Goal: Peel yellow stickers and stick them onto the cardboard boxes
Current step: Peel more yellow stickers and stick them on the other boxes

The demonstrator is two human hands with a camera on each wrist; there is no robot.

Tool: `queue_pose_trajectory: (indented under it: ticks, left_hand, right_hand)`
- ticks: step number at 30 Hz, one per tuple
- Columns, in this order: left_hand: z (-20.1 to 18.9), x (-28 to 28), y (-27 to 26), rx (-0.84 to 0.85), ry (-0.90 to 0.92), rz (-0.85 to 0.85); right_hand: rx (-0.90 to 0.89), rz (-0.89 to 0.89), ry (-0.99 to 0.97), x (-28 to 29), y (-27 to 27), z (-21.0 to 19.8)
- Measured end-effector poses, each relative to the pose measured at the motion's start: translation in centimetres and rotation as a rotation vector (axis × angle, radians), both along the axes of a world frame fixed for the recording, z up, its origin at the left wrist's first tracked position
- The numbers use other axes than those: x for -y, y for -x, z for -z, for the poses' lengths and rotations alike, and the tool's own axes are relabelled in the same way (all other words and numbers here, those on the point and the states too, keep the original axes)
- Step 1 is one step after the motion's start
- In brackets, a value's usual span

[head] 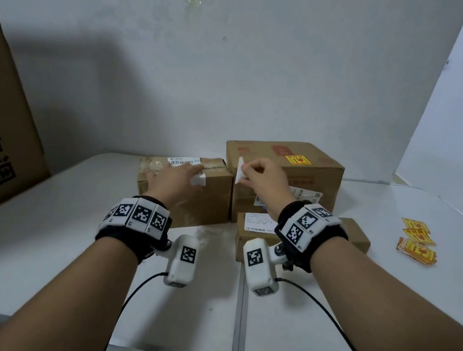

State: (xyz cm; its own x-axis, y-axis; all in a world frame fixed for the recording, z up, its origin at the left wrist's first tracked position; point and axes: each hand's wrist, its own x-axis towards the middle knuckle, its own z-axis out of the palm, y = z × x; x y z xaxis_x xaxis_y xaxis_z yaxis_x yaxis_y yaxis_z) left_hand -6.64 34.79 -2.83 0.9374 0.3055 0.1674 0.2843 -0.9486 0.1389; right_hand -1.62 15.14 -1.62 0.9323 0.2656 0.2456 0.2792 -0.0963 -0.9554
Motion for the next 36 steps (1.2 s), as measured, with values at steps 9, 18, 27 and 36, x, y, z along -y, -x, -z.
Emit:
queue_pose_trajectory:
  ticks: [9,18,27,36]
  left_hand:
    - [-3.1,2.8,3.0,0.472,0.877,0.137]
    - [-3.2,5.4,3.9,0.309,1.373,0.119]
    - [-2.7,5.5,4.5,0.423,1.218,0.053]
    - [-3.1,5.2,4.3,0.270,0.721,0.117]
  right_hand:
    - [0.008,-0.016,-0.005,0.7,0.9,-0.4]
    - [0.361,0.064,0.248,-0.7,2.8,-1.2]
    - [0.417,-0.035,0.378,-0.2,3.9,-1.1]
    - [0.281,-0.114,0.318,0.4,3.4,-1.0]
